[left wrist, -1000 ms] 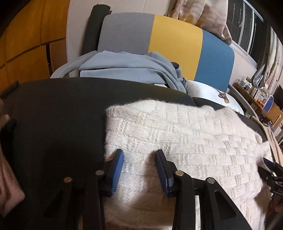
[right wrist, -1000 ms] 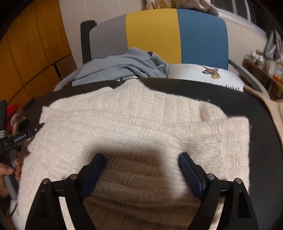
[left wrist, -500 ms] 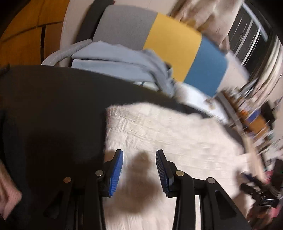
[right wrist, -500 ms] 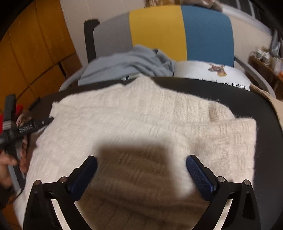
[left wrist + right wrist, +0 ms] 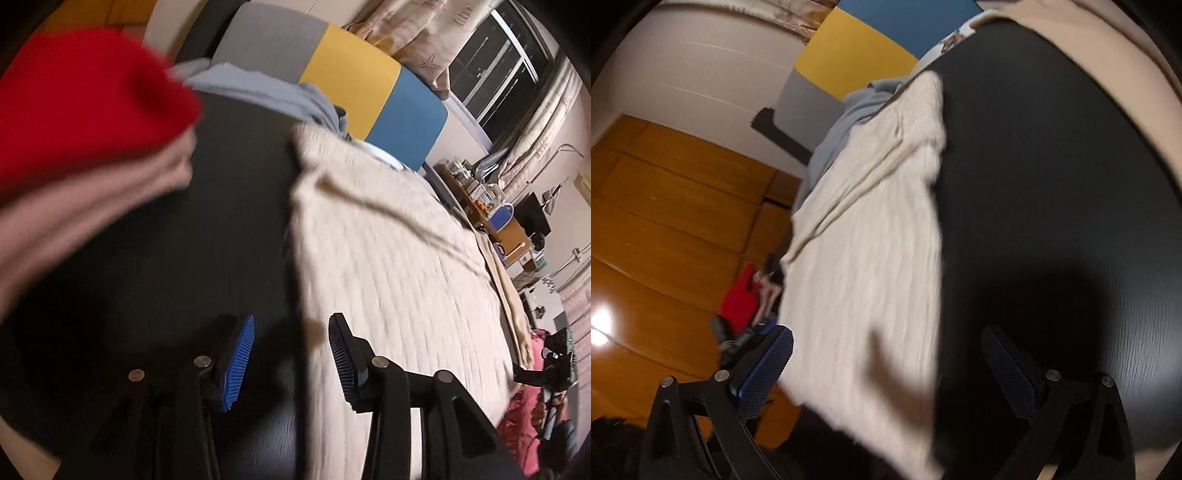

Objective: Fold clothes

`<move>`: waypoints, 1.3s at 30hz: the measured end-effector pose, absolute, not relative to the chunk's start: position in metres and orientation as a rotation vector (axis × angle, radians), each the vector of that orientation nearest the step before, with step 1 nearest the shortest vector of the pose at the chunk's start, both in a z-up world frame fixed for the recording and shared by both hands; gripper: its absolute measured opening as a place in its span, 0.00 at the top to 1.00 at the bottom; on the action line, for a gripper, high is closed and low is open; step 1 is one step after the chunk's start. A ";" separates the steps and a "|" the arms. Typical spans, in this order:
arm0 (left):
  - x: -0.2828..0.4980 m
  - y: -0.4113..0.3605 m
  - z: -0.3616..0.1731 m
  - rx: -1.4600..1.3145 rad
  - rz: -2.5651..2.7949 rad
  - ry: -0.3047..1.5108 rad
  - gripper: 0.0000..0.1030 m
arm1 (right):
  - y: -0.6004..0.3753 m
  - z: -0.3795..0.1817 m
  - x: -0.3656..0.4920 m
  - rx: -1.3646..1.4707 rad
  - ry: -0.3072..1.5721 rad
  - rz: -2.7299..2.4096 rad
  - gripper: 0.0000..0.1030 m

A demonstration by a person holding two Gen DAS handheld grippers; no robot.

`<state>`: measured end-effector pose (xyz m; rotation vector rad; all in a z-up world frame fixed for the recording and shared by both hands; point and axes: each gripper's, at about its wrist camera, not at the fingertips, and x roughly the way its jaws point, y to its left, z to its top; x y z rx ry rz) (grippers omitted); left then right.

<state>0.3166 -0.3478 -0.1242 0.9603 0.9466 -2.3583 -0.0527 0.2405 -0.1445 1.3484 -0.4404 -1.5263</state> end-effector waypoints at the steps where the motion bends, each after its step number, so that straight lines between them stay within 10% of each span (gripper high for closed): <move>1: 0.328 -0.339 -0.124 0.932 -2.384 0.953 0.58 | 0.245 -0.147 -0.045 1.349 -0.457 -1.494 0.00; 9: 0.346 -0.295 -0.130 1.031 -2.512 1.091 0.54 | 0.233 -0.164 -0.009 1.323 -0.535 -1.345 0.00; 15: 0.350 -0.277 -0.137 1.096 -2.527 1.157 0.54 | 0.220 -0.163 0.014 1.294 -0.393 -1.413 0.32; 26: 0.337 -0.261 -0.136 1.220 -2.502 1.222 0.61 | 0.214 -0.161 0.015 1.303 -0.346 -1.366 0.12; 31: 0.318 -0.248 -0.141 1.347 -2.482 1.196 0.83 | 0.213 -0.160 0.017 1.359 -0.237 -1.428 0.65; 39: 0.318 -0.251 -0.126 1.265 -2.578 1.229 0.89 | 0.222 -0.167 0.014 1.346 -0.245 -1.473 0.85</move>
